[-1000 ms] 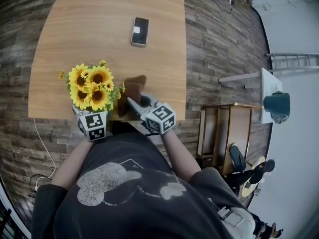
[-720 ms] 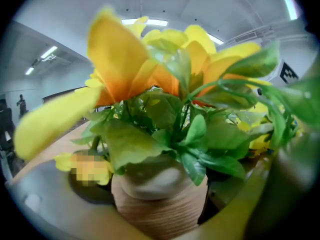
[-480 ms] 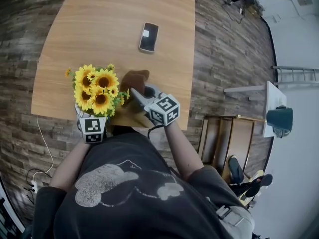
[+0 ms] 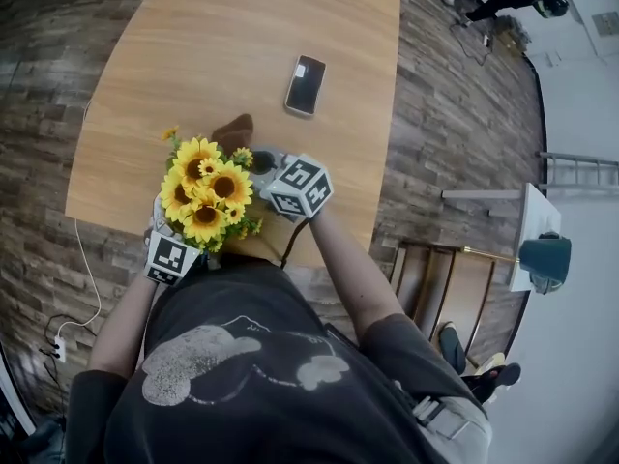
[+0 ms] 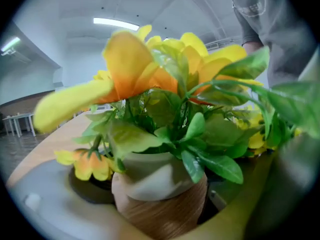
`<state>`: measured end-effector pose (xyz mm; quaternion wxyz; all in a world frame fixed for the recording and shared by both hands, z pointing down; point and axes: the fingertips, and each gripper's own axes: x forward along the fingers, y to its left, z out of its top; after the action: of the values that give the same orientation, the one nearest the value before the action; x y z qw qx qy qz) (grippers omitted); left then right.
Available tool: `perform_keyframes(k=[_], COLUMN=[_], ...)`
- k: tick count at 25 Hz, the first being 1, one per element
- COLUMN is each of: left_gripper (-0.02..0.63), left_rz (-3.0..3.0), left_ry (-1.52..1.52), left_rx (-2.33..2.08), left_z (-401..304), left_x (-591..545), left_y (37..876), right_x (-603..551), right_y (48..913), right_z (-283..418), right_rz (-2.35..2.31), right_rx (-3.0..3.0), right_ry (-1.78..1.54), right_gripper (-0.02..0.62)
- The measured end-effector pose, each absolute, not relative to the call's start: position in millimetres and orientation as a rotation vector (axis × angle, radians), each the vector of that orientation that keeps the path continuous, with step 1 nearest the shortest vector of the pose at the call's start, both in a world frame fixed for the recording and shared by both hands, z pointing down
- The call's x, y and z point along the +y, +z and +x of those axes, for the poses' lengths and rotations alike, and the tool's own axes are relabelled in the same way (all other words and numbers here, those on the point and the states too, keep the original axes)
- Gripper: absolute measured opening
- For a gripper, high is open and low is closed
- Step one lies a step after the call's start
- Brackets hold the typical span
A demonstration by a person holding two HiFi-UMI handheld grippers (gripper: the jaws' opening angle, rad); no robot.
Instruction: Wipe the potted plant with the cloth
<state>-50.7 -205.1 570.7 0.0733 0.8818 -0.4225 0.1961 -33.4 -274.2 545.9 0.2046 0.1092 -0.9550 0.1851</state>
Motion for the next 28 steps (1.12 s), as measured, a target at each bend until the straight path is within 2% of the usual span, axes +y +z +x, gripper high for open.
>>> perform_keyframes(k=[7,16,28], left_gripper=[0.571,0.572,0.572], left_rz=[2.687,2.707,2.779], left_ry=[0.587,0.56,0.582], left_rx=[-1.205,-1.151,-0.992], left_z=[-46,-47,-47], left_x=[-202,-200,-204], left_y=[571,578,578], right_x=[-276,-261,-232], right_y=[549,545,550], right_z=[-54,-35,2], right_rz=[0.2,0.189,0.42], right_rx=[-2.658,-2.66,-2.665], right_ry=[0.562,0.703,0.839], right_gripper=[0.052,0.052,0.052])
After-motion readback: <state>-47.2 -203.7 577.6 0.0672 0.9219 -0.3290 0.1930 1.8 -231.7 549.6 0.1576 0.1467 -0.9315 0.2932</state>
